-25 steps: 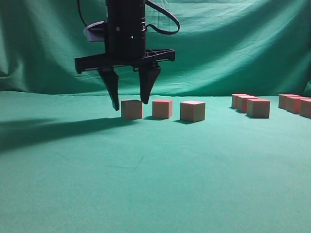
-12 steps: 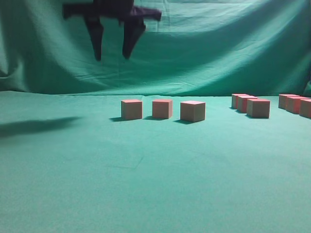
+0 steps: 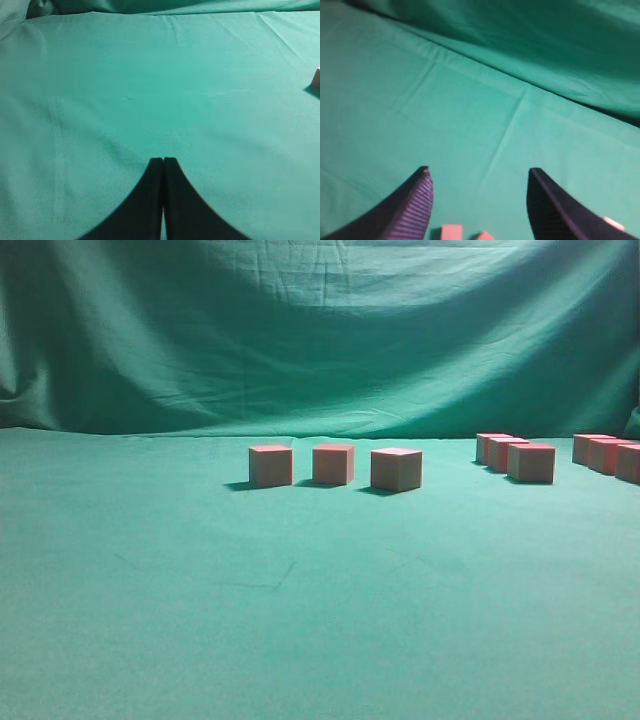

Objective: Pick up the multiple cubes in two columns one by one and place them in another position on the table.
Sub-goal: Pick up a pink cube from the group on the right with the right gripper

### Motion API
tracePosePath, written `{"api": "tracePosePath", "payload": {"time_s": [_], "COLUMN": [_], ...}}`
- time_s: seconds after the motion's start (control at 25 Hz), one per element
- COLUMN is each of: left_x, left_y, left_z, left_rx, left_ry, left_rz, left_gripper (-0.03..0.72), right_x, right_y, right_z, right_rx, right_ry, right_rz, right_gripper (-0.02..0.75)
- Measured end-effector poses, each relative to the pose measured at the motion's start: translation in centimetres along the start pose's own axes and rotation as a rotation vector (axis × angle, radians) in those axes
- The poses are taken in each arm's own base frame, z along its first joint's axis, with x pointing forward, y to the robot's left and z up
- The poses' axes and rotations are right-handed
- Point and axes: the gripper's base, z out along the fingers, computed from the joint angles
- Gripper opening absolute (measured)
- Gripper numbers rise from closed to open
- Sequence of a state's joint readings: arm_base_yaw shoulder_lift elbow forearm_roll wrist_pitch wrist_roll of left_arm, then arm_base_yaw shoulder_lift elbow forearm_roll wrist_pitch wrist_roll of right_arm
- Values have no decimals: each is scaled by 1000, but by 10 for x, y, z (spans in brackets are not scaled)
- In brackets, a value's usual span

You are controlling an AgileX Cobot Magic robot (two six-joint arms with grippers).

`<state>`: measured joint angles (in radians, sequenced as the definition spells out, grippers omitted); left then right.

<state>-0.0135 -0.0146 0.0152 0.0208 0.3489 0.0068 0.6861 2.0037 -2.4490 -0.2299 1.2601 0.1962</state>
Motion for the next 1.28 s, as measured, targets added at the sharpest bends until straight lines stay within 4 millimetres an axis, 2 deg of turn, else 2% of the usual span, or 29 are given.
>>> {"api": "tracePosePath", "payload": {"time_s": [0.12,0.24,0.48,0.6,0.72,0.88,1.0,1.2,1.28], "left_x": [0,0,0,0,0,0,0,0,0], "left_y": [0,0,0,0,0,0,0,0,0], "left_z": [0,0,0,0,0,0,0,0,0], "left_rx": [0,0,0,0,0,0,0,0,0], "left_ry": [0,0,0,0,0,0,0,0,0], "left_rz": [0,0,0,0,0,0,0,0,0], "left_gripper": [0,0,0,0,0,0,0,0,0], "right_x": [12,36,118,161,201,233,238,240,244], "right_y": [-31,-69,-138,-161,-176,-180,-180,-182,-184], "right_z": [-20,-32,-25,-10,7,23,30,44,52], "right_rx": [46,120,283,336,373,367,348,345,348], "right_ry": [47,133,395,506,588,598,550,524,535], "right_rz": [34,86,265,342,415,448,455,438,429], "right_gripper": [379,379,379,379,379,379,379,573,589]}}
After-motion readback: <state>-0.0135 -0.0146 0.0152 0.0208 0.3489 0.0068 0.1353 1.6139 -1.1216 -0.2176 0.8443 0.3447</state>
